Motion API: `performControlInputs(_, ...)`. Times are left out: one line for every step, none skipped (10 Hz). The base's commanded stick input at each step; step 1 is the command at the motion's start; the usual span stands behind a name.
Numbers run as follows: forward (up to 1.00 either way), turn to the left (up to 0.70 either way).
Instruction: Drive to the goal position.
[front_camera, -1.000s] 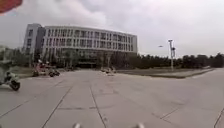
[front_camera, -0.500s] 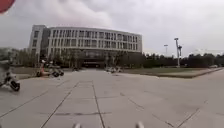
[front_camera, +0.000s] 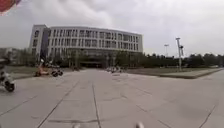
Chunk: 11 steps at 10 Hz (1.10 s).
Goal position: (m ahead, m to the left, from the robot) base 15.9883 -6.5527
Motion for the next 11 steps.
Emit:
performControlInputs(0.5,0.0)
performControlInputs(0.5,0.0)
performControlInputs(0.5,0.0)
performControlInputs(0.5,0.05)
performControlInputs(0.5,0.13)
performControlInputs(0.5,0.22)
performControlInputs(0.5,0.25)
performControlInputs(0.5,0.25)
performControlInputs(0.5,0.25)
performControlInputs(0.5,0.25)
performControlInputs(0.5,0.25)
